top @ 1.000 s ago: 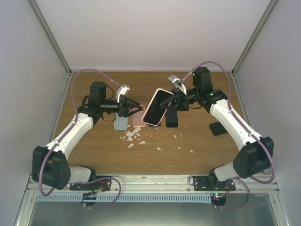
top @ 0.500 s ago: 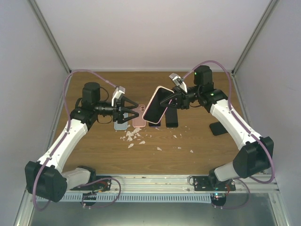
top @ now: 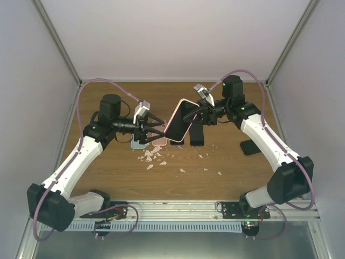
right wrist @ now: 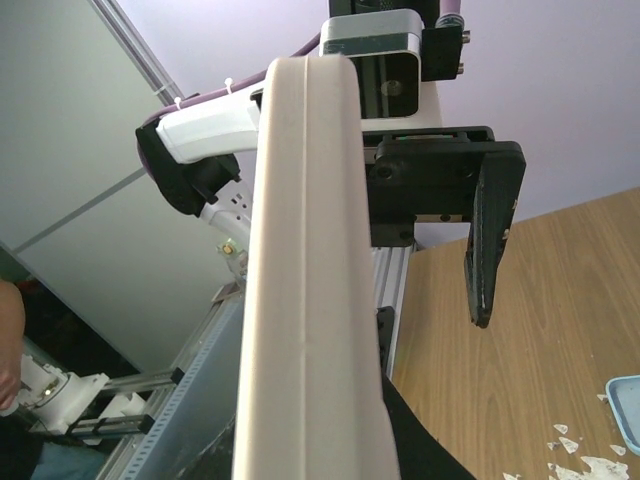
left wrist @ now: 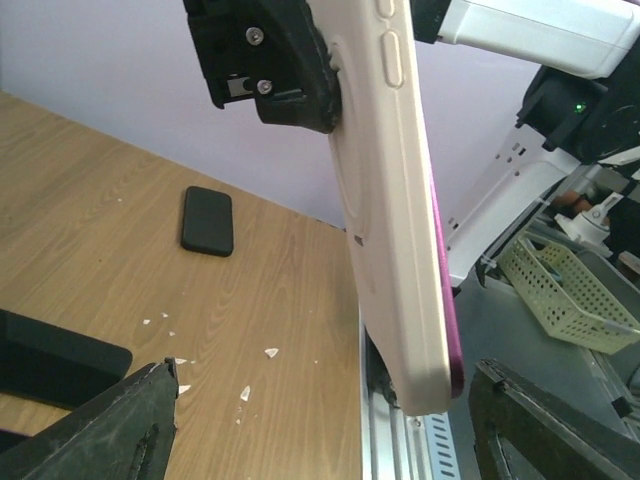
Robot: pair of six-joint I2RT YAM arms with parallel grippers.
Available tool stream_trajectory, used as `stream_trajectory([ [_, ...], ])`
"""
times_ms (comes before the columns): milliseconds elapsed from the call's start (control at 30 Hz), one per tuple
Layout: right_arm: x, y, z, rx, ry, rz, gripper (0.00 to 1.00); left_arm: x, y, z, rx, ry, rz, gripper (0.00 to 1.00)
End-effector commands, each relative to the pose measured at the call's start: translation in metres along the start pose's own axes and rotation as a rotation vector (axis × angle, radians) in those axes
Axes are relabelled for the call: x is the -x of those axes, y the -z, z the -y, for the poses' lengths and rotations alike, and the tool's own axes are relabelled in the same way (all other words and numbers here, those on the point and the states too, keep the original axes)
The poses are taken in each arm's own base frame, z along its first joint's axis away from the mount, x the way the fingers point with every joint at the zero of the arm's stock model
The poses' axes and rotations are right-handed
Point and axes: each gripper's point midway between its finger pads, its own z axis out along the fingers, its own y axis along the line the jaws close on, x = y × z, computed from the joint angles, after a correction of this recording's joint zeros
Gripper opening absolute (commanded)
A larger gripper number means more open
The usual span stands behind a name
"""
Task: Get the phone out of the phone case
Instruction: Remove the phone case from the phone.
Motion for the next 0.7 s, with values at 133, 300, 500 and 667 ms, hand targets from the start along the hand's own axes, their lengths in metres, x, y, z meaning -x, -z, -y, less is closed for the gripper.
stream_trajectory([
  [133,0.005,0.003,-0.033,0.127,0.058,-0.008,0.01,0.006,-0.001,-0.011,0.066,-0.042,0.005,0.78],
  [300,0.005,0.003,-0.039,0.155,0.065,-0.01,0.0,-0.001,-0.001,-0.02,0.105,-0.027,-0.007,0.78],
  [500,0.005,0.003,-0.048,0.197,0.077,-0.009,0.01,-0.019,-0.004,-0.043,0.157,0.043,-0.046,0.77],
  [667,0.003,0.002,-0.054,0.228,0.076,-0.009,0.01,-0.019,-0.003,-0.057,0.222,0.043,-0.048,0.75],
])
